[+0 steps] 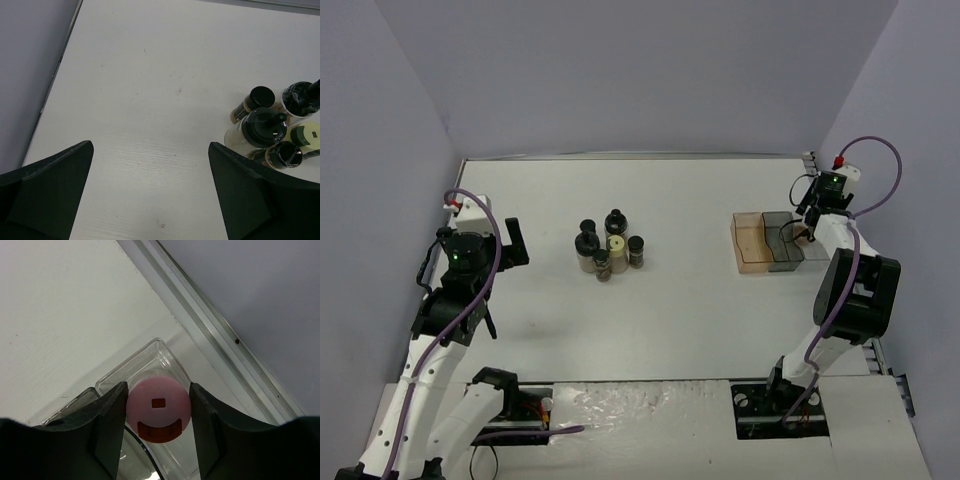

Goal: Organize the condiment bottles

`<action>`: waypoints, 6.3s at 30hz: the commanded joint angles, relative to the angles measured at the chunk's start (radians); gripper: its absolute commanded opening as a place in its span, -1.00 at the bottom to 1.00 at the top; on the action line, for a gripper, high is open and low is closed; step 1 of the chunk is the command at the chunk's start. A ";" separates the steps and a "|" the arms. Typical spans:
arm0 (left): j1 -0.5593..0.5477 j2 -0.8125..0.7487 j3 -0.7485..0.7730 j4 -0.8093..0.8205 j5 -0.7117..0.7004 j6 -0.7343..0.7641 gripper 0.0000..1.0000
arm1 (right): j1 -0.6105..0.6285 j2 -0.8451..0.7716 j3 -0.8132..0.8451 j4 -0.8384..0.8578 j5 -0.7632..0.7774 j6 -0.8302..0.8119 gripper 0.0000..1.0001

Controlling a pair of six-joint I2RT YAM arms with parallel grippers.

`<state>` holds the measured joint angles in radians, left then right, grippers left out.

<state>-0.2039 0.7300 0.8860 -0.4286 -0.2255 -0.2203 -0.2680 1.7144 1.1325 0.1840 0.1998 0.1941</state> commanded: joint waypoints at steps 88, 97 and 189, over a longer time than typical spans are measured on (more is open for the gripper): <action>-0.006 -0.017 0.014 0.068 0.030 0.009 0.94 | 0.989 0.193 0.306 -0.134 -0.601 -0.487 0.23; -0.006 -0.017 0.014 0.068 0.031 0.007 0.94 | 0.989 0.136 0.299 -0.137 -0.575 -0.490 -0.34; -0.052 0.049 0.028 0.067 0.004 0.016 0.94 | 0.062 -0.283 -0.225 -0.067 0.237 0.196 -0.81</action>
<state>-0.2527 0.7769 0.8860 -0.4274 -0.2146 -0.2100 -0.2024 1.4151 0.9148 0.0218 0.4104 0.3710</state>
